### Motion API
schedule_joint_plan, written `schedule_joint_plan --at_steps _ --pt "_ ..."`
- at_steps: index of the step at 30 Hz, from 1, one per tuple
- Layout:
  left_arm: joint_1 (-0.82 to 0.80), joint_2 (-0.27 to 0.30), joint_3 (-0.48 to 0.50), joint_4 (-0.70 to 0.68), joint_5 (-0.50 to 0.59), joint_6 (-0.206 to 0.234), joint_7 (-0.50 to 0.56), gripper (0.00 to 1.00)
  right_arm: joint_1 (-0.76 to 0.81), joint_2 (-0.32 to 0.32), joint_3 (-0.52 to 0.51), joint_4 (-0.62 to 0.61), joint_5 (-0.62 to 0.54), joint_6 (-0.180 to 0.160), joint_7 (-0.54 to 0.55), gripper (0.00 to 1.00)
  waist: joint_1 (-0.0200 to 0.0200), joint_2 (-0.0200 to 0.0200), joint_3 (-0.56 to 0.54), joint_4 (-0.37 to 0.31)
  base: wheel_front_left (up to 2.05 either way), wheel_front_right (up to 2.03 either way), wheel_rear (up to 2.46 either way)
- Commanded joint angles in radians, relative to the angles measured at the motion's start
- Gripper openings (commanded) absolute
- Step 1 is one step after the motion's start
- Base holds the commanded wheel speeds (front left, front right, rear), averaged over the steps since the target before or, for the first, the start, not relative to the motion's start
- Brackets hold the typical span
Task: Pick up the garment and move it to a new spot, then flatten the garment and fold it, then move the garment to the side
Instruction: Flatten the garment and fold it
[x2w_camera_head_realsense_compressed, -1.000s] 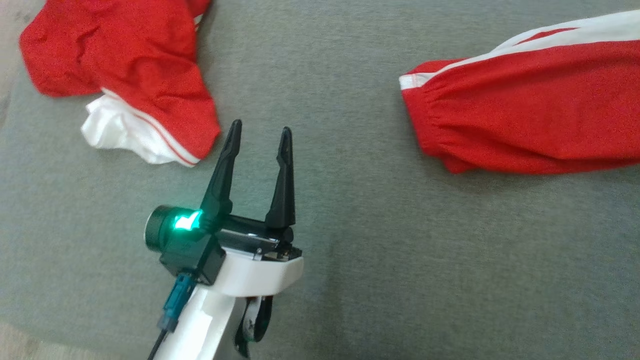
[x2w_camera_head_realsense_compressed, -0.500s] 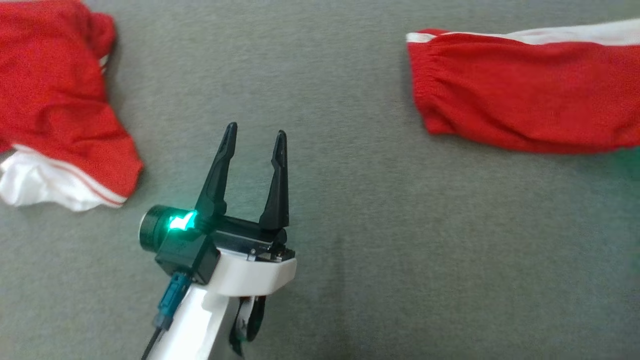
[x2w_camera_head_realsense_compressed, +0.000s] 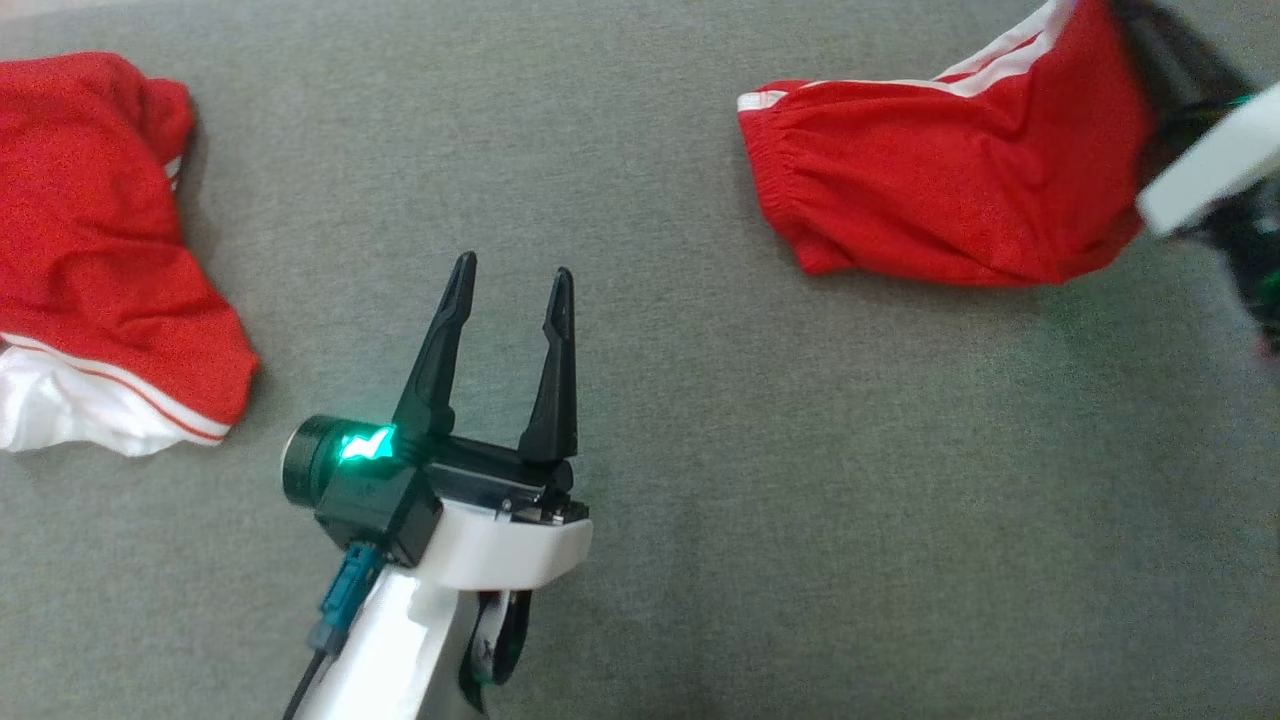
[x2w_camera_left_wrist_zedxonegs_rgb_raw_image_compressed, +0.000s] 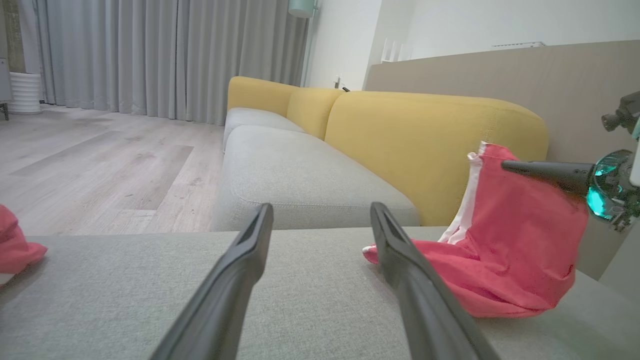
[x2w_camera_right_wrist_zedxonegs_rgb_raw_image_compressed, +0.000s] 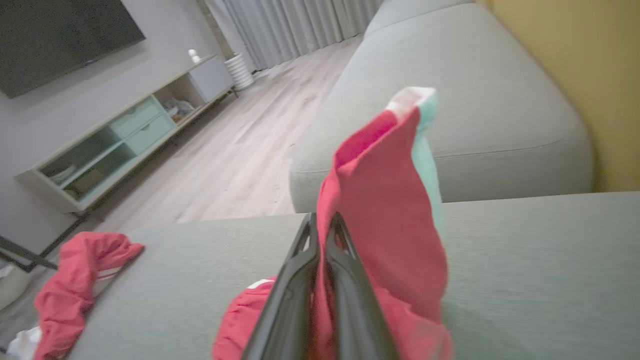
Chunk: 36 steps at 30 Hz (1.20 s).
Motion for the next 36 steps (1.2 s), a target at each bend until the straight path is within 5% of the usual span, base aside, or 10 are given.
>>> schedule_joint_plan --at_steps 1,8,9,10,15,23,27,36 --pt "-0.006 0.005 0.023 -0.033 -0.009 -0.002 -0.005 1.00 0.026 0.014 0.006 -0.053 0.008 -0.001 0.011 0.00 0.0000 -0.0001 -0.004 0.009 0.00 0.00 0.00" --pt "0.003 0.005 0.017 -0.042 -0.031 0.010 -0.005 1.00 0.117 0.162 0.044 -0.145 -0.037 -0.001 0.062 0.00 0.0000 -0.0001 -0.017 0.052 0.00 0.00 0.00" --pt "0.005 0.005 0.017 -0.042 -0.034 0.011 -0.005 1.00 0.133 0.187 0.044 -0.146 -0.049 -0.001 0.061 0.73 0.0000 -0.0001 -0.019 0.058 0.00 0.00 0.00" --pt "0.006 0.005 0.017 -0.042 -0.039 0.012 -0.005 1.00 0.148 0.212 0.040 -0.146 -0.061 -0.001 0.054 1.00 0.0000 -0.0001 -0.021 0.064 0.00 0.00 0.00" --pt "0.016 0.005 0.010 -0.047 -0.053 0.018 -0.005 1.00 0.210 0.288 -0.071 -0.150 -0.112 -0.001 -0.074 1.00 0.0000 -0.0001 -0.045 0.092 0.00 0.00 0.00" --pt "0.099 0.005 0.061 -0.067 -0.036 0.037 -0.005 1.00 0.375 0.204 -0.200 -0.169 -0.324 -0.001 -0.323 1.00 0.0000 -0.0001 -0.156 0.104 0.00 0.00 0.00" --pt "0.179 0.005 0.104 -0.077 -0.029 0.043 -0.005 1.00 0.499 0.216 -0.223 -0.148 -0.418 -0.001 -0.380 1.00 0.0000 -0.0001 -0.241 0.105 0.00 0.00 0.00" --pt "0.358 0.005 0.188 -0.067 0.004 0.018 -0.005 1.00 0.741 0.383 -0.326 -0.157 -0.740 -0.001 -0.387 1.00 0.0000 -0.0001 -0.368 0.077 0.00 0.00 0.00"
